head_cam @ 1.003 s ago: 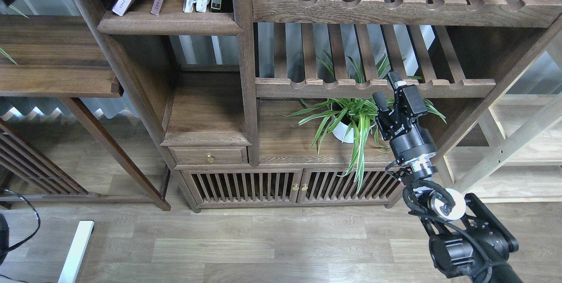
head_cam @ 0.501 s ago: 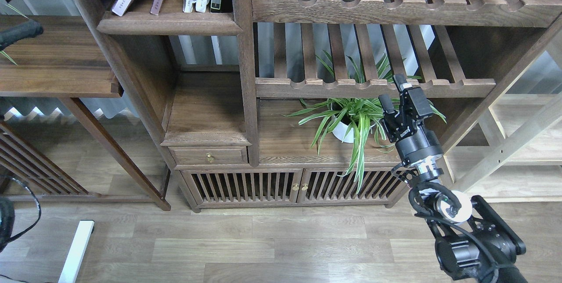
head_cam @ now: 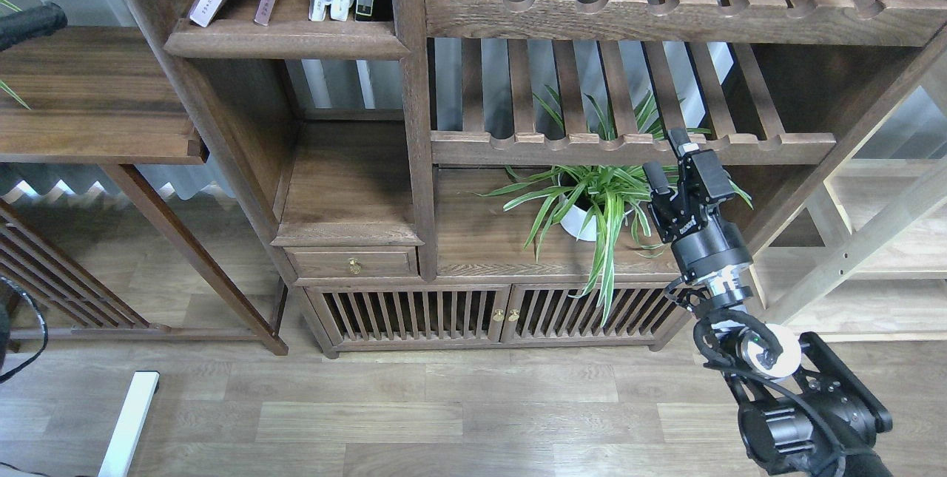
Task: Organize books on shelf
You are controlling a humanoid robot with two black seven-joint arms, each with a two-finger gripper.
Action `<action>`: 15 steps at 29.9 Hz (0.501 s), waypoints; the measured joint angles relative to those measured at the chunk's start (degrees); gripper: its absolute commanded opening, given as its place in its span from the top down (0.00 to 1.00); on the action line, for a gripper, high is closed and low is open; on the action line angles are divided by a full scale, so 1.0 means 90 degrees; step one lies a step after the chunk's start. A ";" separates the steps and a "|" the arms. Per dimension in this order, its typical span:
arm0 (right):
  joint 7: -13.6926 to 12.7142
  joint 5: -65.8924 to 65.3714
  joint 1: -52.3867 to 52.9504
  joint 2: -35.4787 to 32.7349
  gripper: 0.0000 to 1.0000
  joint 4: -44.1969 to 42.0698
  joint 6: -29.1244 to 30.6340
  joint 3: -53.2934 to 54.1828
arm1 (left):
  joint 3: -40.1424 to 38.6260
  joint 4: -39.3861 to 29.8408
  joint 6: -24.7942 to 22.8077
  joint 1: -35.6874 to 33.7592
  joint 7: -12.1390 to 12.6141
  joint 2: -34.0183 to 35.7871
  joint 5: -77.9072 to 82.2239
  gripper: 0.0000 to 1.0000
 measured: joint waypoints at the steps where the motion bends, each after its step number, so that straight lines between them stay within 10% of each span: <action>1: 0.0000 0.0003 0.0000 -0.0003 0.13 0.0001 0.0000 0.0000 | 0.0056 0.0091 0.0008 -0.0058 -0.0061 0.0002 0.0000 1.00; 15: 0.0001 0.0014 -0.0039 -0.0151 0.14 0.0043 0.0000 0.0205 | 0.1085 0.1331 0.0312 -0.0742 -0.0898 -0.0054 -0.0025 1.00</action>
